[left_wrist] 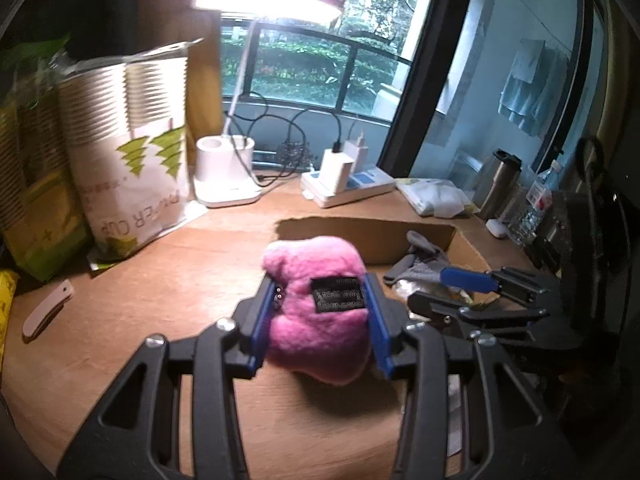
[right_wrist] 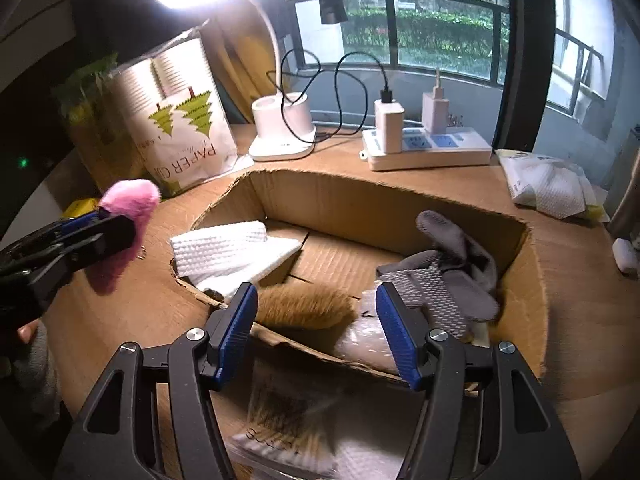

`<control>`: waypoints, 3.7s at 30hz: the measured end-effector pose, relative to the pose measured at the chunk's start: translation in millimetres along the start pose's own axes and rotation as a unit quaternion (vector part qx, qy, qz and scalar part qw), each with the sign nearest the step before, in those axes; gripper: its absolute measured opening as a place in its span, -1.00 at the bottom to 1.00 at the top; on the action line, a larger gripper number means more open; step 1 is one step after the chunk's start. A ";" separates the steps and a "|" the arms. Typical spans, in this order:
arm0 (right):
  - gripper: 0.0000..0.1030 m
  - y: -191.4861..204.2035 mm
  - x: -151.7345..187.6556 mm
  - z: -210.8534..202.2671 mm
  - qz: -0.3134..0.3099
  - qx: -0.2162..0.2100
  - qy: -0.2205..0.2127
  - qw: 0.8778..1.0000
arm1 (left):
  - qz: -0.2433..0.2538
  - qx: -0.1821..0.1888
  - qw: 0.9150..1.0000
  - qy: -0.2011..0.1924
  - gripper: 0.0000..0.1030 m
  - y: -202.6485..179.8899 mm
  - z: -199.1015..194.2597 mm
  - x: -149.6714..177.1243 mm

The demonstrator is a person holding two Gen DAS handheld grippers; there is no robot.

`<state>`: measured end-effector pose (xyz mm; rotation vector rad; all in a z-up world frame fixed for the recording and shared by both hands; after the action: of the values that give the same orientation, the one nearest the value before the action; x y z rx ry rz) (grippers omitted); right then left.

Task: Organize soft objects
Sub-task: 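Carry the plush and scrubber into the box and open both grippers, then move both tools back toward the cotton swab bag and white cloths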

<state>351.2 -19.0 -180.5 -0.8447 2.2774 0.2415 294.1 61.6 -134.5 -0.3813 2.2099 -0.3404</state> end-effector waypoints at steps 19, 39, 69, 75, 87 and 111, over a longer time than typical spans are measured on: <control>0.26 -63.5 14.0 -19.0 0.029 -0.002 -0.028 0.999 | 0.030 -0.020 0.999 0.022 -0.14 -55.5 79.6 -6.1; 0.26 -79.8 20.5 -37.5 0.049 0.021 -0.040 0.998 | 0.037 -0.007 0.999 0.032 0.30 -71.7 79.7 -3.2; 0.26 -20.9 79.5 -79.7 0.043 0.042 -0.029 0.998 | 0.045 0.027 0.998 0.028 0.31 -74.9 3.5 64.2; 0.26 -14.6 94.3 -72.2 0.048 0.035 -0.020 0.998 | 0.045 0.022 0.998 0.042 0.31 -70.9 5.3 82.3; 0.01 -7.8 116.4 -37.4 0.045 -0.001 0.006 0.999 | 0.044 0.003 0.996 0.077 0.46 -69.6 25.6 103.1; -0.28 -51.5 128.6 -54.5 0.051 0.026 0.001 0.998 | 0.080 -0.048 0.984 0.152 0.45 -73.5 85.4 135.0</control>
<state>283.2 -144.8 -221.8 -0.7032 2.3221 0.2271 292.3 -67.1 -254.3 -0.2107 2.5456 -0.2154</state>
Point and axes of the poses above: each gripper's, at about its wrist camera, not at the fingertips, and z roughly the way its jaws point, y to its left, x to its underside, the point moved 10 cm from there along z, roughly the way its jaws point, and after that the axes turned 11 degrees about -z, right-handed, at the moved point
